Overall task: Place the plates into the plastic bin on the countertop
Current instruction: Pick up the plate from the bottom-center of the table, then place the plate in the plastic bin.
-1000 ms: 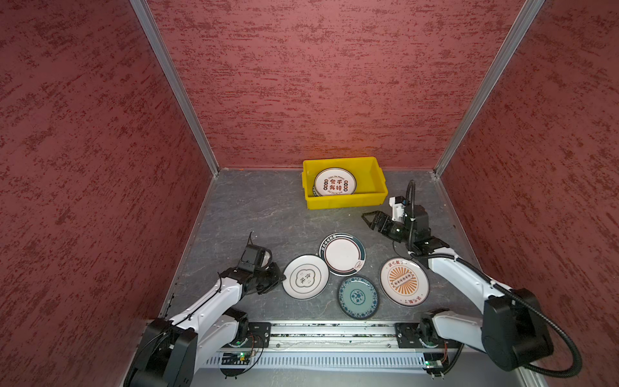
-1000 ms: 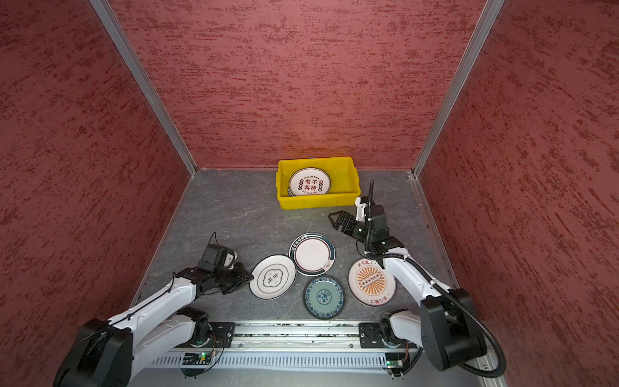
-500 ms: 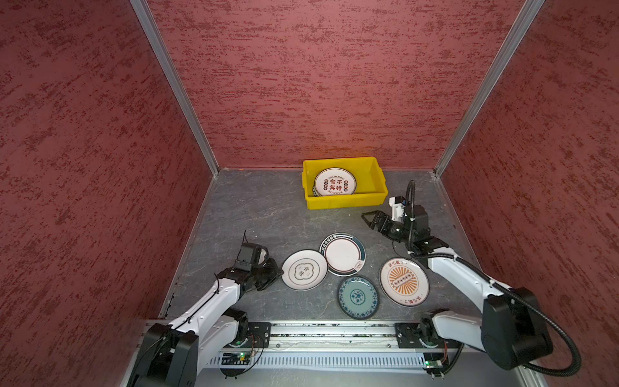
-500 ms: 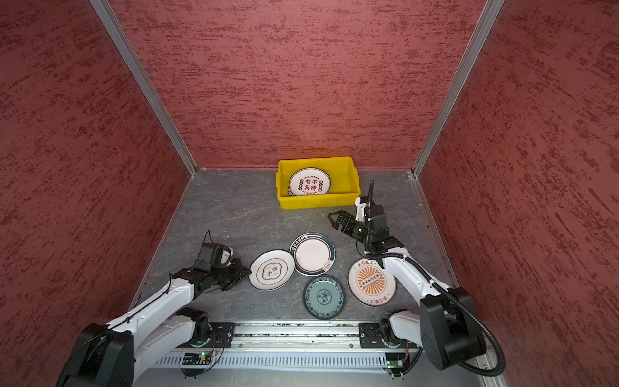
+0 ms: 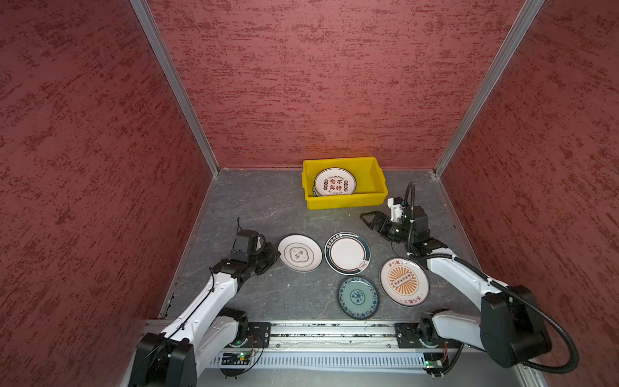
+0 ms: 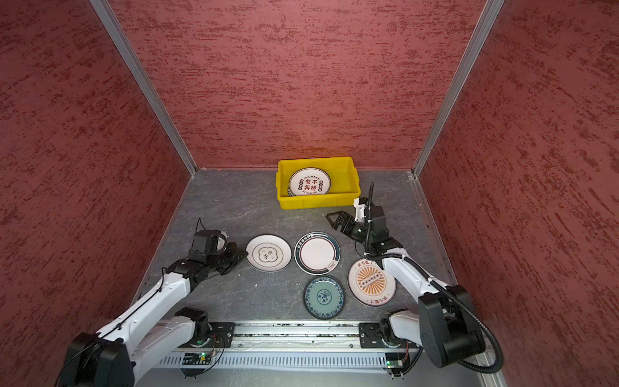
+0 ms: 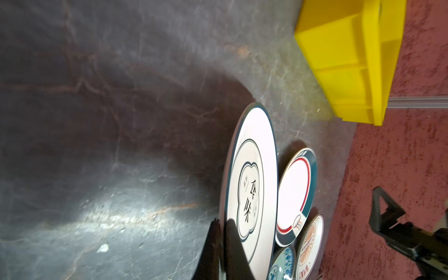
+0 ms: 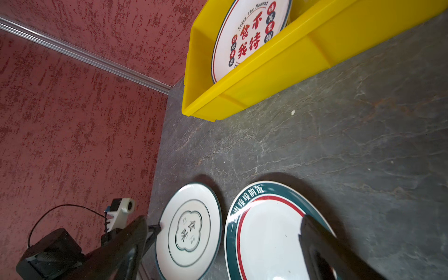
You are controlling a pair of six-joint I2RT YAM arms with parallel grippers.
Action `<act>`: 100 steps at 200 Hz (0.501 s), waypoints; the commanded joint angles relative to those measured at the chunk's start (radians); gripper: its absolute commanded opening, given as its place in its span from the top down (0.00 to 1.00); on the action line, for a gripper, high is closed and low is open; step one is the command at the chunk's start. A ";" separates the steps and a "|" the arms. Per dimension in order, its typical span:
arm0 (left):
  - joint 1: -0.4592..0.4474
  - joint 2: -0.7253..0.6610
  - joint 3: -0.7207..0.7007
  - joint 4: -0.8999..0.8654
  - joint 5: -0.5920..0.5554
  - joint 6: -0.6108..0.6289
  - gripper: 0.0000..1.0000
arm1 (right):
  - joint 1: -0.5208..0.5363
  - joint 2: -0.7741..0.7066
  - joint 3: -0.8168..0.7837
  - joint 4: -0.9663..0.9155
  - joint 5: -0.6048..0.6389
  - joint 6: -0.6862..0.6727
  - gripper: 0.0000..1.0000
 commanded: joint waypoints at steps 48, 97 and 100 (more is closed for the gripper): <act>-0.040 0.149 0.117 0.343 -0.008 -0.106 1.00 | 0.051 0.056 -0.019 0.155 -0.068 0.066 0.03; -0.158 0.290 0.214 0.428 -0.017 -0.124 1.00 | 0.094 0.123 0.003 0.202 -0.072 0.087 0.06; -0.167 0.297 0.216 0.437 -0.018 -0.128 1.00 | 0.095 0.127 0.003 0.205 -0.070 0.087 0.07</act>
